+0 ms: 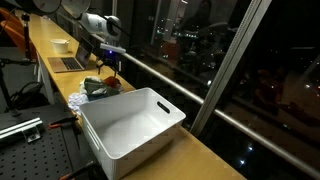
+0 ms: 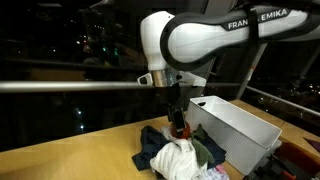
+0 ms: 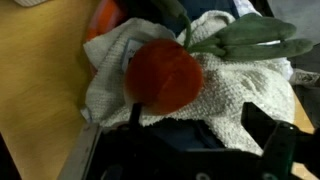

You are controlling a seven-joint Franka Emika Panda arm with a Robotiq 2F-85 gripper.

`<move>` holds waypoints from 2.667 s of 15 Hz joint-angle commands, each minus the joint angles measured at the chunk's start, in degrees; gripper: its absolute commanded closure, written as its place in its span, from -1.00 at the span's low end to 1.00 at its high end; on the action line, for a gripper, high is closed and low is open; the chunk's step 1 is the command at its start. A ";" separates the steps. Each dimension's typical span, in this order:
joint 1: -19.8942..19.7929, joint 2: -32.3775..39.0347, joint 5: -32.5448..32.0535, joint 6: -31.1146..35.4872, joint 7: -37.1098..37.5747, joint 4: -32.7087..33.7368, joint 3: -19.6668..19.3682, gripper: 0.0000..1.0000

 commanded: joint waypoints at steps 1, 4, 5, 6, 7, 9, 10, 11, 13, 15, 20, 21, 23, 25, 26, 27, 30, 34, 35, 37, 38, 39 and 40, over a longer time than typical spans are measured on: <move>1.00 0.84 -2.11 0.22 3.83 -0.94 -2.10 -1.00; 0.42 1.80 -1.96 -0.07 4.98 -2.36 -3.01 -1.00; -0.01 1.75 -1.80 0.18 5.21 -3.57 -3.51 -1.00; -0.28 1.70 -1.59 0.39 5.24 -4.25 -3.86 -1.00; -0.70 1.75 -1.39 0.81 5.20 -5.11 -4.28 -1.00; -1.42 1.78 -1.07 1.47 4.90 -6.32 -4.77 -0.63; -1.84 1.68 -0.97 2.00 4.86 -6.93 -4.81 -0.47; -2.35 1.45 -0.92 2.77 4.76 -7.63 -4.82 -0.31; -3.43 0.71 -0.78 4.88 4.36 -9.35 -4.60 0.03; -4.47 -1.07 -0.60 8.33 4.04 -12.16 -4.13 0.28; -8.27 -11.57 -2.15 16.67 5.71 -24.87 -1.13 0.95; -9.27 -14.02 -1.87 17.88 6.19 -27.24 -1.00 0.92; -11.05 -18.68 -1.40 20.77 7.49 -32.53 -0.93 0.95; -12.86 -23.73 -0.95 23.78 9.42 -38.20 -1.15 0.92; -13.71 -26.22 -0.86 25.35 10.35 -41.14 -1.32 0.92; -14.61 -28.66 -0.64 27.01 11.36 -44.03 -1.47 0.92; -17.43 -36.39 -0.22 32.62 13.04 -53.33 -1.80 0.92; -20.34 -48.73 -0.05 41.37 13.96 -66.06 -2.30 0.92; -20.65 -51.73 -0.62 42.01 14.18 -67.82 -2.56 0.92; -21.49 -58.36 -0.65 41.32 13.62 -71.28 -3.15 0.92; -21.88 -61.71 -0.33 40.18 12.96 -72.64 -3.51 0.92; -22.31 -64.93 -0.14 39.07 12.18 -73.71 -4.14 0.92; -22.68 -67.99 0.02 37.95 11.22 -74.55 -4.88 0.92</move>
